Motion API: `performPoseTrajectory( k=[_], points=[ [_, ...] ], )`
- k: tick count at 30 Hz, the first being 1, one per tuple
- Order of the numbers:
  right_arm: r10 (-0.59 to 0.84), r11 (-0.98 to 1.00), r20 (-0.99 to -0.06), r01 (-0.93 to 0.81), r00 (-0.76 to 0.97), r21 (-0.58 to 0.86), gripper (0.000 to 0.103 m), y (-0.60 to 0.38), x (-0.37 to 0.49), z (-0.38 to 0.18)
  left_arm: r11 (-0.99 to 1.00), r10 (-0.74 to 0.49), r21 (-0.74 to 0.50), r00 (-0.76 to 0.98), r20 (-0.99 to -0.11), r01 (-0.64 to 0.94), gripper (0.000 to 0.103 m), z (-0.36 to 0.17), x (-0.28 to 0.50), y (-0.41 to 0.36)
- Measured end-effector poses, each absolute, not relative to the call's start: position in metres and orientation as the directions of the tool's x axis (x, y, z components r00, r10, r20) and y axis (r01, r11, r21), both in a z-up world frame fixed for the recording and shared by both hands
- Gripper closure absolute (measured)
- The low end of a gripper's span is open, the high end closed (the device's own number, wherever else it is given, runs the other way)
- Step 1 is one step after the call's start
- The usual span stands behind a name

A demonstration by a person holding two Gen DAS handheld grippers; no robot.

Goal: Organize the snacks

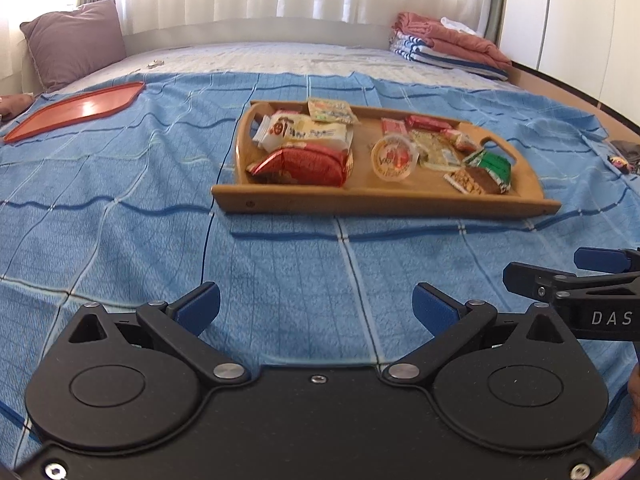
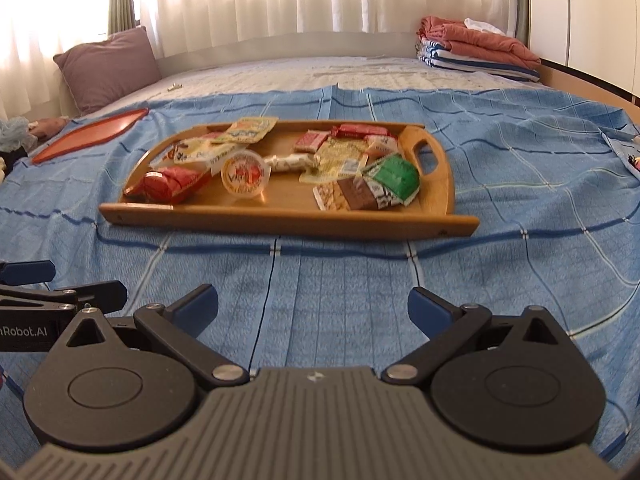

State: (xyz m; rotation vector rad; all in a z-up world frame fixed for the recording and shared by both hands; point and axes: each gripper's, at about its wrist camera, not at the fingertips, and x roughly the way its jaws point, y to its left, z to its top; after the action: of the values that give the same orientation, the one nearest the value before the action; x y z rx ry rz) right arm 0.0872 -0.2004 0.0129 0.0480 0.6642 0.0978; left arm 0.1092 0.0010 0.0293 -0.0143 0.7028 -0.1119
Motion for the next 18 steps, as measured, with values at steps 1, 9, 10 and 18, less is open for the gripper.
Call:
performPoseTrajectory(
  k=[1, 9, 10, 18],
  points=[
    [0.105, 0.994, -0.619, -0.075, 0.779, 0.074, 0.0, -0.199, 0.087, 0.009, 0.994, -0.103, -0.048, 0.755, -0.648, 0.095, 0.0, 0.026, 0.109, 0.001],
    [0.076, 0.997, -0.631, -0.061, 0.772, 0.045, 0.0, -0.191, 0.085, -0.017, 0.996, -0.069, 0.005, 0.767, -0.638, 0.093, 0.0, 0.008, 0.106, -0.001],
    [0.07, 0.997, -0.628, -0.063, 0.775, 0.032, 0.0, -0.189, 0.084, -0.017, 0.996, -0.067, 0.009, 0.771, -0.634, 0.094, 0.0, 0.007, 0.106, -0.002],
    [0.065, 0.998, -0.598, -0.065, 0.799, 0.023, 0.0, -0.188, 0.08, -0.023, 0.996, -0.066, 0.001, 0.783, -0.619, 0.085, 0.0, 0.003, 0.107, -0.002]
  ],
)
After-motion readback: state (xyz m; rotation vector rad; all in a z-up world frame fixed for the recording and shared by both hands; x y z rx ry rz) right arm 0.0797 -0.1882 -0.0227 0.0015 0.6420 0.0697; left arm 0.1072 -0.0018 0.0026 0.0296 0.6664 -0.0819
